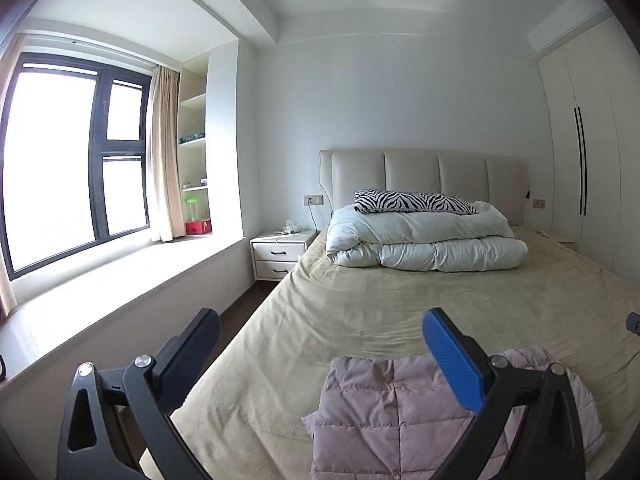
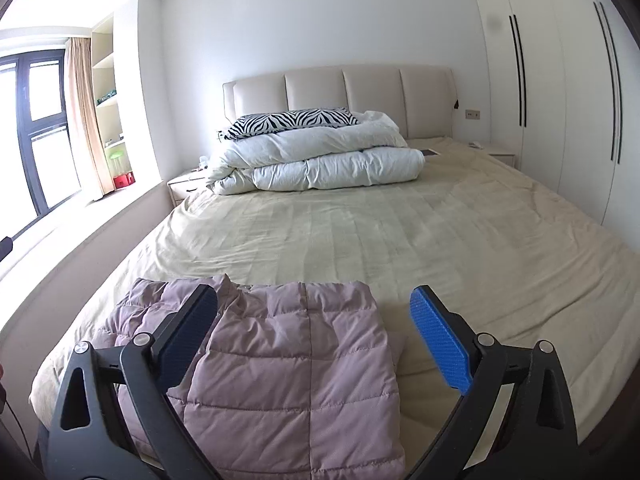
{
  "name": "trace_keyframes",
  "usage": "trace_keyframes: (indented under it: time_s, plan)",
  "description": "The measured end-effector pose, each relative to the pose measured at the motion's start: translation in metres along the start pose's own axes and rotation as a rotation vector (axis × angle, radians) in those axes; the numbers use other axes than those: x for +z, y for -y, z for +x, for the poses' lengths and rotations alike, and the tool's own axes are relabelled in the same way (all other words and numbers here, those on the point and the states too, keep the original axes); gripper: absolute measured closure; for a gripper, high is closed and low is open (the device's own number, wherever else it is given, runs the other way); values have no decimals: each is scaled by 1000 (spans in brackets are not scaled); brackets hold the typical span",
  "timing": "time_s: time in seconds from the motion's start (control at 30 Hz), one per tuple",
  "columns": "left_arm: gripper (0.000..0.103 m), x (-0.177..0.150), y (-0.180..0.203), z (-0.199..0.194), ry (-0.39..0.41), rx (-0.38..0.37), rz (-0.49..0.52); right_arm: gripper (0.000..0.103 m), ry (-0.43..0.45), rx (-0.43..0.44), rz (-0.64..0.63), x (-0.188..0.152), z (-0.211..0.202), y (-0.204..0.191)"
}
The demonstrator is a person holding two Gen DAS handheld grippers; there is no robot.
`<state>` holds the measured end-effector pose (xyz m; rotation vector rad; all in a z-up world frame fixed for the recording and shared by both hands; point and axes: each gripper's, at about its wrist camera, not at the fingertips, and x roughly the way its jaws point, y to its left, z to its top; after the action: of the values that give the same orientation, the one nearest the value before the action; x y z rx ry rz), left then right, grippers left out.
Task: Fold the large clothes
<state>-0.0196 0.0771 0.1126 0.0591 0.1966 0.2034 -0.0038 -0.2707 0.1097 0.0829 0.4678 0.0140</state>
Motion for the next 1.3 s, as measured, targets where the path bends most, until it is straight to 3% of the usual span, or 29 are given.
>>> trace_keyframes:
  time_s: [0.07, 0.17, 0.23, 0.33, 0.47, 0.7, 1.3]
  plan:
    - [0, 6, 9, -12, 1, 10, -4, 4, 4, 8, -22, 5, -15, -23]
    - [0, 11, 10, -17, -99, -101, -78, 4, -115, 103, -4, 11, -30, -44]
    - [0, 8, 21, -11, -190, -125, -70, 4, -158, 84, 1, 14, -37, -56]
    - [0, -6, 36, -2, -334, -80, -14, 4, -158, 10, 27, 16, -53, -66]
    - [0, -30, 42, 4, -448, -106, -46, 4, -173, -49, 1, 12, -64, -78]
    - [0, -51, 53, -7, -483, -99, -7, 4, -256, -41, -51, -2, -64, -92]
    - [0, -48, 49, -3, -507, -97, -24, 4, -301, -61, -47, -9, -57, -85]
